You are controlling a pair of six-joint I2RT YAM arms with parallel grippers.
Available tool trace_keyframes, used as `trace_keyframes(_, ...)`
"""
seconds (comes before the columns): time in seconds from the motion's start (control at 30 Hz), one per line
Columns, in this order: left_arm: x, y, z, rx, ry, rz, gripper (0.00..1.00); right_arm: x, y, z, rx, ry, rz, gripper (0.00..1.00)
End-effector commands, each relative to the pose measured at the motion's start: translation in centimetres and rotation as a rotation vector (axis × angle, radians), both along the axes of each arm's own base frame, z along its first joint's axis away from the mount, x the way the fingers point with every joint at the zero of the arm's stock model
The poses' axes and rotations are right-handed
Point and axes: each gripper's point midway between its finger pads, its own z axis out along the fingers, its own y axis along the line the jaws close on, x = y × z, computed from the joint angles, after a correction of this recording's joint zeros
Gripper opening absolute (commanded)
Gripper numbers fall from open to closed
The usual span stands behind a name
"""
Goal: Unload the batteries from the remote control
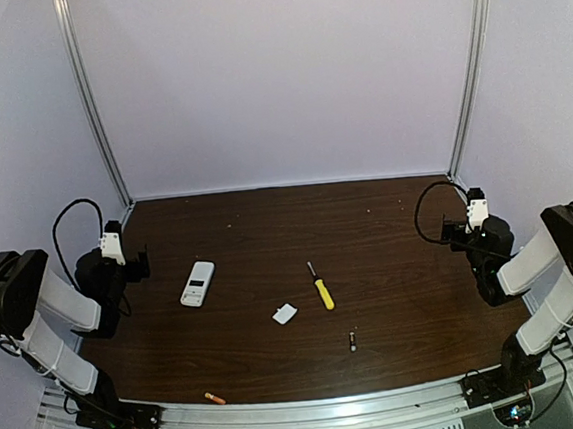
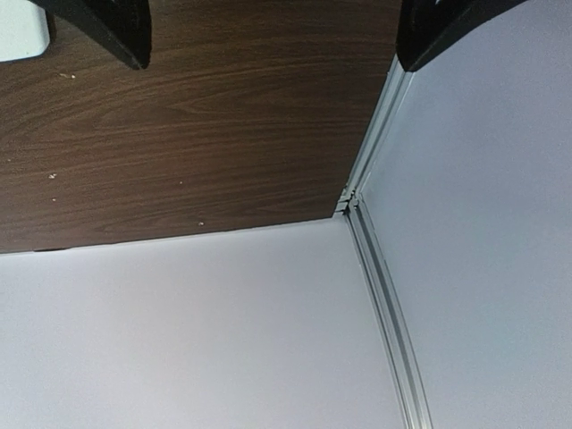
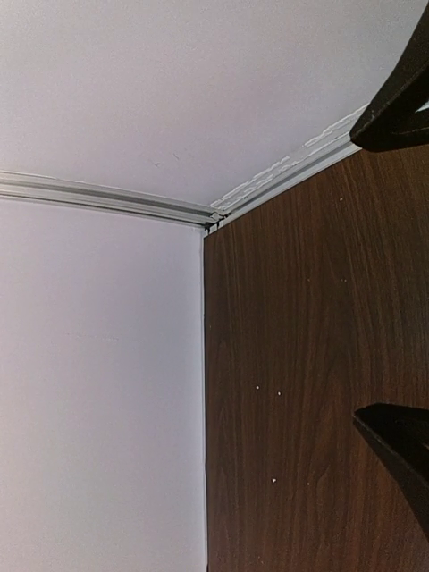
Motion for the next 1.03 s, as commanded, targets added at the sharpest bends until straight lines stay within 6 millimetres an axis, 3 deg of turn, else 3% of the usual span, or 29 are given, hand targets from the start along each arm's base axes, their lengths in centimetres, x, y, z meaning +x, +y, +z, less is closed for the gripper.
trace_keyframes(0.0, 0.31, 0.07, 0.90, -0.010, -0.033, -0.004, 0.97, 0.36, -0.06, 0.31, 0.012, -0.012, 0.001, 1.00)
trace_keyframes(1.0, 0.30, 0.08, 0.92, -0.010, -0.034, -0.003, 0.97, 0.50, 0.06, 0.21, 0.019, -0.006, 0.011, 1.00)
